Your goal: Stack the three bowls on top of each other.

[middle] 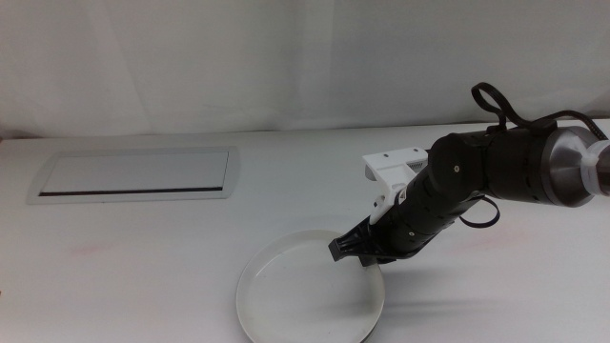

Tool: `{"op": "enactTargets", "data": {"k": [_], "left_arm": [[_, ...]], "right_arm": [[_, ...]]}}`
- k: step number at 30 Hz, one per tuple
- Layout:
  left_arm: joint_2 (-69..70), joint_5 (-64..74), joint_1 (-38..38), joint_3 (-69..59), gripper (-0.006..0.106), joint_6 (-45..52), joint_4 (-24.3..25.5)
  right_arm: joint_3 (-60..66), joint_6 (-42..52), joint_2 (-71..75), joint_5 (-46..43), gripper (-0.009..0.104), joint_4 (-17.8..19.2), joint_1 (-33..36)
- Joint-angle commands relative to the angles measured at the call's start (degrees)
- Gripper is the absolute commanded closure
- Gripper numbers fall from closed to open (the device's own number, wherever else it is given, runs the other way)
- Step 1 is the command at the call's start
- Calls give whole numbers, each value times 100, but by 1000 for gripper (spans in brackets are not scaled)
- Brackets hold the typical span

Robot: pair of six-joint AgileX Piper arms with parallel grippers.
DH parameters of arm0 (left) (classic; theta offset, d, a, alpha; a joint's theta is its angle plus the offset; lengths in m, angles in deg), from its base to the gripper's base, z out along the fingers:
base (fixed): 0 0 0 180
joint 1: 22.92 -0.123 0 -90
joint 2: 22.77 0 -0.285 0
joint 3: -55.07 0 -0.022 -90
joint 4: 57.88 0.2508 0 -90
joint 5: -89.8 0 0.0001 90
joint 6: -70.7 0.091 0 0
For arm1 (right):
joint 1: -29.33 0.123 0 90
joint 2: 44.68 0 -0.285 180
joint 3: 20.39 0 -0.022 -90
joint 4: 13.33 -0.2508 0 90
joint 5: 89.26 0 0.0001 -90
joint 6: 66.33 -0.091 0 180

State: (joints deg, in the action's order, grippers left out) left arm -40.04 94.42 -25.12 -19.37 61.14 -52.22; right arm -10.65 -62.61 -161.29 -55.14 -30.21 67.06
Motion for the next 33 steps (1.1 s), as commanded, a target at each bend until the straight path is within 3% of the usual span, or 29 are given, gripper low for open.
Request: {"op": "enactTargets", "data": {"k": [1, 4, 8, 10, 11, 14, 17, 23, 26, 27, 29, 33], "left_arm": [[15, 16, -15, -22, 103, -8, -8], [15, 16, -15, -22, 103, -8, -8], [15, 16, -15, -22, 103, -8, -8], [15, 16, -15, -22, 103, -8, -8], [15, 16, -15, -22, 103, -8, -8], [15, 16, -15, -22, 103, -8, -8], [15, 16, -15, -22, 103, -8, -8], [15, 7, -15, -22, 103, -8, -8], [15, 7, -15, -22, 103, -8, -8], [15, 7, -15, -22, 103, -8, -8], [15, 7, -15, -22, 103, -8, -8], [15, 7, -15, -22, 103, -8, -8]], "right_arm": [[14, 31, -25, -84, 97, -26, 4], [3, 80, -20, -16, 91, -26, 4], [-178, 253, -20, 183, 42, -26, 4], [-351, 265, -20, 307, 6, -26, 4], [-432, 277, -20, 344, -7, -16, 4], [-719, 379, 37, 514, -8, 46, 4], [-1009, 369, 178, 681, -8, 418, -21], [-1484, -686, 684, 970, -8, 1857, -506], [-1555, -1637, 1035, 1051, -7, 2908, -1004], [-1555, -2405, 1298, 1195, -6, 3740, -1335], [-1555, -2774, 1536, 1359, -4, 4335, -1596], [-1499, -2265, 1947, 1483, 13, 4441, -1940]]}}
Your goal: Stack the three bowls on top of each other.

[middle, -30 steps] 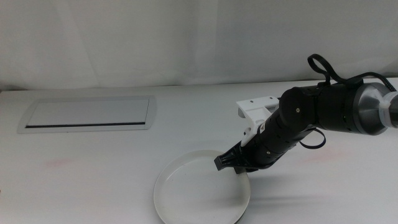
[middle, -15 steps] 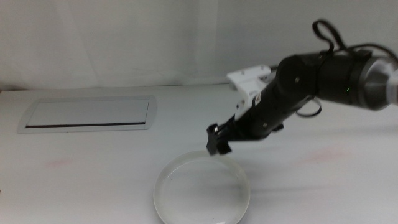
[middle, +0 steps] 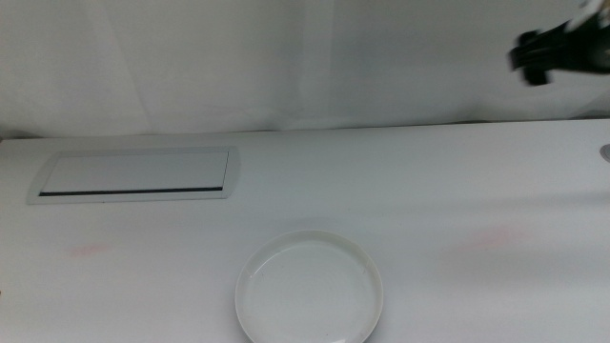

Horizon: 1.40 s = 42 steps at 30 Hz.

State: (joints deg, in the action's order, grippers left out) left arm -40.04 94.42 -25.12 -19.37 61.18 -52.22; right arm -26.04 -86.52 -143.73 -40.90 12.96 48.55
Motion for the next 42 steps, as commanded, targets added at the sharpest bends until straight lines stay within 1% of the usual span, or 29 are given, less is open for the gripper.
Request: {"op": "enactTargets", "data": {"k": [1, 2, 3, 5, 6, 11, 18, 19, 22, 25, 26, 27, 28, 29, 31, 33, 36, 39, 42], "left_arm": [[15, 7, -15, -22, 103, -11, -8], [15, 7, -15, -22, 103, -11, -8], [15, 7, -15, -22, 103, -11, -8], [15, 7, -15, -22, 103, -11, -8], [15, 7, -15, -22, 103, -11, -8], [15, 7, -15, -22, 103, -11, -8], [15, 7, -15, -22, 103, -11, -8], [15, 7, -15, -22, 103, -11, -8], [15, 7, -15, -22, 103, -11, -8], [15, 7, -15, -22, 103, -11, -8], [15, 7, -15, -22, 103, -11, -8], [15, 19, -15, -22, 103, -11, -8], [15, 19, -15, -22, 103, -11, -8], [15, 19, -15, -22, 103, -11, -8], [15, 19, -15, -22, 103, -11, -8], [15, 19, -15, -22, 103, -11, -8], [15, 19, -15, -22, 103, -11, -8], [15, 19, -15, -22, 103, -11, -8], [15, 19, -15, -22, 103, -11, -8]], "right_arm": [[82, 126, 306, 87, 22, 124, -108], [142, 114, 398, 110, 35, 135, -135], [209, 82, 533, 124, 52, 135, -159], [408, -101, 818, 84, 89, 154, -173], [561, -252, 1007, -12, 98, 165, -199], [1539, -270, 2156, -426, 98, 140, -207], [3639, -293, 4758, -1124, 98, 113, -207], [4198, -327, 5504, -1350, 98, 91, -207], [4847, -758, 6550, -1711, 98, 48, -207], [5635, -889, 7322, -2429, 98, 158, -207], [5920, -889, 7507, -2659, 98, 288, -207], [6215, -877, 7653, -2827, 98, 502, -207], [6511, -877, 7736, -2959, 98, 818, -207], [7087, -877, 7832, -3233, 98, 1511, -207], [7538, -934, 7832, -3459, 98, 1845, -207], [7856, -1046, 7832, -3483, 98, 1851, -207], [8176, -1479, 7832, -3510, 98, 1852, -207], [8298, -1970, 7832, -3730, 98, 1882, -207], [8310, -2033, 7832, -3900, 98, 2080, -207]]}}
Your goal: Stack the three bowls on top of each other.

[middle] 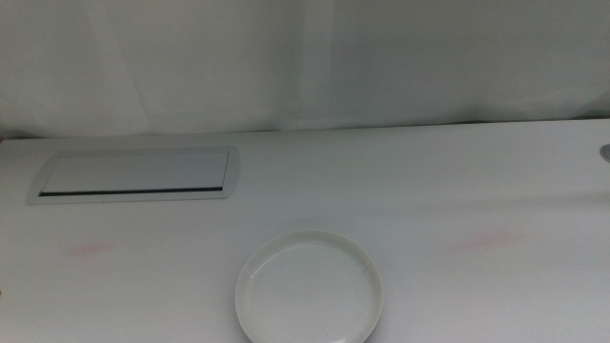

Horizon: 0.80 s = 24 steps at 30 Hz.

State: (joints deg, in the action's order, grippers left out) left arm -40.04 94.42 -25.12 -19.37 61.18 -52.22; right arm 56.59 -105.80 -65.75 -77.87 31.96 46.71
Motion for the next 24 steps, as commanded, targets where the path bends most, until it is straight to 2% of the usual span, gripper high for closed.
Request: {"op": "enactTargets", "data": {"k": [1, 4, 8, 13, 20, 21, 22, 24], "left_arm": [[15, 19, -15, -22, 103, -11, -8], [15, 19, -15, -22, 103, -11, -8], [15, 19, -15, -22, 103, -11, -8], [15, 19, -15, -22, 103, -11, -8], [15, 19, -15, -22, 103, -11, -8], [15, 19, -15, -22, 103, -11, -8], [15, 19, -15, -22, 103, -11, -8], [15, 19, -15, -22, 103, -11, -8]], "right_arm": [[47, -105, 34, -265, 98, 240, -23], [47, -105, 34, -307, 98, 254, -23], [47, -105, 34, -320, 98, 465, -23], [47, -105, 34, -332, 98, 465, -23], [61, -80, 47, -374, 98, 794, -23], [77, 37, 58, -374, 98, 635, -23], [77, 305, 58, -332, 98, 273, -23], [77, 1644, 70, -363, 98, -1008, -29]]}}
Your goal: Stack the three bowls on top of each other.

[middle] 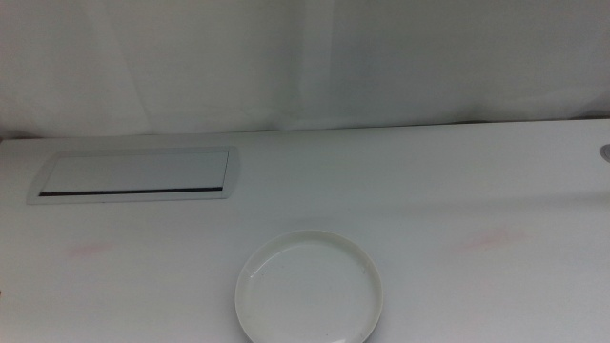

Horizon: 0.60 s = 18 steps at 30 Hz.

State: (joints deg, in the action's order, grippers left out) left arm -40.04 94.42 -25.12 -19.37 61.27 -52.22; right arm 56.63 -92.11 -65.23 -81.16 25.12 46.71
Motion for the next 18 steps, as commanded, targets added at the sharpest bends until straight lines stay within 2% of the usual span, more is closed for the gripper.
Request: {"op": "enactTargets", "data": {"k": [1, 2, 4, 7, 18], "left_arm": [[15, -32, -15, -22, 103, -21, -8], [15, -57, -15, -22, 103, -21, -8], [15, -57, -15, -22, 103, -21, -8], [15, -57, -15, -22, 103, -21, -8], [15, -57, -15, -22, 103, -21, -8]], "right_arm": [[74, 1460, 104, -162, 98, -1097, -29], [74, 2086, 217, -347, 98, -1259, -29], [74, 2153, 340, -465, 98, -1356, -29], [84, 2113, 544, -467, 98, -1753, -60], [84, 2113, 695, -469, 98, -1805, -82]]}}
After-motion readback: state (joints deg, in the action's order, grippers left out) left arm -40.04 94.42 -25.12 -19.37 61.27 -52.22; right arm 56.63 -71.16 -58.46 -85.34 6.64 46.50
